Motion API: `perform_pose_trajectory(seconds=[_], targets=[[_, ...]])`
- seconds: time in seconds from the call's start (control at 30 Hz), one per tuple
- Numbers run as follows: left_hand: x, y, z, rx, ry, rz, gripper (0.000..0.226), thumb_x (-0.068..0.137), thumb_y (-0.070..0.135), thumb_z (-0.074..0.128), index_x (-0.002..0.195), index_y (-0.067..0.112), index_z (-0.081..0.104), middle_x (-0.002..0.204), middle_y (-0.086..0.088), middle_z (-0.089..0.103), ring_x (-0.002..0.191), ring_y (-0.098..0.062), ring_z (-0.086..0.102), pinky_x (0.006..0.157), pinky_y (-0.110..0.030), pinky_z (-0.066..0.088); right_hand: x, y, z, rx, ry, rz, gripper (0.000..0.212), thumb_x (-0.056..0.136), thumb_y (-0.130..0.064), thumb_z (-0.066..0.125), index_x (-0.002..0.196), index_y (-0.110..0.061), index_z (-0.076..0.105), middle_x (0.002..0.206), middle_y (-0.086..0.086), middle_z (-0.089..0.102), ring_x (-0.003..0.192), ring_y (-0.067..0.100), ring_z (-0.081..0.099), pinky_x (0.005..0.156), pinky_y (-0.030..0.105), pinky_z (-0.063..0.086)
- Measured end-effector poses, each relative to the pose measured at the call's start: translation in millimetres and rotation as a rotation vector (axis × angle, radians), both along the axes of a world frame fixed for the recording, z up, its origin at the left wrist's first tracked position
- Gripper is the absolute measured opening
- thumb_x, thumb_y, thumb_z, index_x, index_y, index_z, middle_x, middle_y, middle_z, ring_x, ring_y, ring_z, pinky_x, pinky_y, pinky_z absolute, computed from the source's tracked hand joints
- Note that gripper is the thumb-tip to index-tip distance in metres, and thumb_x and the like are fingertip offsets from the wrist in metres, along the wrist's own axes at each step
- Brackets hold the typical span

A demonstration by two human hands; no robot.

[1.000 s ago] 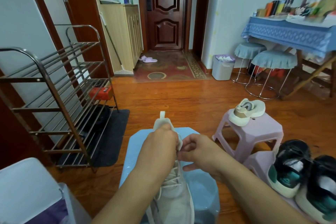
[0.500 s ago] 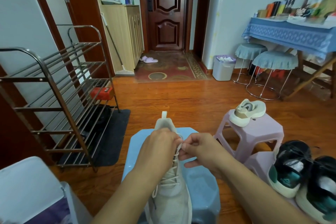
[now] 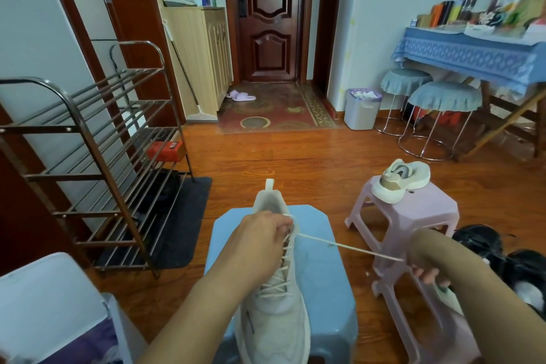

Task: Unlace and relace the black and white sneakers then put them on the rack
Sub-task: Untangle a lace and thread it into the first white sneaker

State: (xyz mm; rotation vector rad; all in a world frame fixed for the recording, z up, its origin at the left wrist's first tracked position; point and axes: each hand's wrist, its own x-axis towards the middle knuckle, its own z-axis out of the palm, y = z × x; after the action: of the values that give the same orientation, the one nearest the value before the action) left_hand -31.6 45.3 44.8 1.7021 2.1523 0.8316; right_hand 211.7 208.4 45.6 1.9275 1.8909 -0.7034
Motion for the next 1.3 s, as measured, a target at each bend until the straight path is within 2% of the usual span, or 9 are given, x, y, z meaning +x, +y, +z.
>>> perform_pose_trajectory(seconds=[0.07,0.27,0.37,0.6,0.7,0.8,0.93,1.07,1.3], targets=[[0,-2,0,0.034,-0.016,-0.015,0.035,0.108,0.021,0.043,0.134,0.029,0.065,0.129,0.010,0.065,0.119,-0.011,0.059,0.102,-0.034,0.049,-13,-1,-1,0.142,-0.061,0.075,0.026,0.092,-0.024,0.069,0.115,-0.013,0.063,0.096,0.002,0.065,0.084,0.014,0.063,0.074,0.028,0.054],[-8,-20,-4,0.427,-0.139,0.153,0.047,0.086,-0.011,0.052,0.107,0.024,0.075,0.099,0.020,0.067,0.097,-0.004,0.061,0.084,-0.027,0.050,-82,-54,-15,0.221,0.808,0.469,0.024,0.097,-0.031,0.063,0.121,-0.032,0.063,0.118,-0.020,0.065,0.113,-0.001,0.057,0.098,0.024,0.046],[-17,-24,-12,0.365,-0.224,0.219,0.044,0.088,-0.005,0.057,0.107,0.033,0.072,0.104,0.025,0.061,0.101,0.001,0.056,0.087,-0.029,0.050,-94,-67,-19,0.299,0.791,0.520,0.003,0.097,-0.033,0.064,0.095,-0.032,0.063,0.094,-0.013,0.068,0.091,0.003,0.061,0.079,0.023,0.048],[-25,-23,-31,0.273,-0.173,0.186,0.017,0.095,0.013,0.063,0.099,0.028,0.070,0.104,0.021,0.059,0.105,0.001,0.056,0.090,-0.032,0.052,-82,-47,-14,0.338,0.646,0.401,0.026,0.090,-0.029,0.072,0.066,-0.026,0.063,0.070,-0.006,0.070,0.068,0.009,0.062,0.062,0.026,0.048],[-21,-22,-32,0.261,-0.223,0.234,0.018,0.095,0.015,0.063,0.103,0.031,0.067,0.109,0.020,0.055,0.106,-0.001,0.055,0.095,-0.035,0.051,-79,-45,-17,0.394,0.539,0.394,0.008,0.089,-0.037,0.071,0.085,-0.031,0.070,0.096,-0.009,0.073,0.095,0.014,0.064,0.080,0.027,0.049],[-15,-22,-24,0.096,-0.455,0.332,0.037,0.093,0.027,0.066,0.123,0.044,0.052,0.128,0.014,0.045,0.109,-0.005,0.056,0.098,-0.036,0.051,-89,-65,-14,0.318,0.756,0.277,0.046,0.088,-0.045,0.072,0.129,-0.035,0.056,0.122,-0.009,0.060,0.112,0.012,0.057,0.086,0.028,0.049],[-11,-25,-14,0.002,-0.703,0.342,0.050,0.092,0.021,0.066,0.132,0.046,0.050,0.118,0.024,0.059,0.091,0.001,0.066,0.082,-0.029,0.058,-108,-97,-20,0.072,0.970,0.190,0.046,0.087,-0.038,0.074,0.130,-0.032,0.058,0.116,-0.015,0.063,0.104,0.005,0.063,0.087,0.029,0.054],[-8,-27,-12,0.063,-0.544,0.389,0.047,0.094,0.017,0.063,0.137,0.034,0.058,0.110,0.023,0.060,0.087,0.005,0.060,0.071,-0.015,0.049,-113,-101,-19,0.110,0.956,0.164,0.022,0.087,-0.029,0.069,0.108,-0.031,0.071,0.099,-0.014,0.073,0.094,0.009,0.068,0.089,0.043,0.057],[-9,-43,-19,-0.055,-0.696,0.278,0.043,0.093,0.026,0.069,0.121,0.055,0.054,0.116,0.027,0.066,0.103,0.007,0.064,0.092,-0.027,0.054,-114,-108,-15,0.102,0.929,0.110,0.015,0.090,-0.024,0.065,0.103,-0.026,0.072,0.097,-0.007,0.074,0.091,0.011,0.069,0.078,0.031,0.055]])
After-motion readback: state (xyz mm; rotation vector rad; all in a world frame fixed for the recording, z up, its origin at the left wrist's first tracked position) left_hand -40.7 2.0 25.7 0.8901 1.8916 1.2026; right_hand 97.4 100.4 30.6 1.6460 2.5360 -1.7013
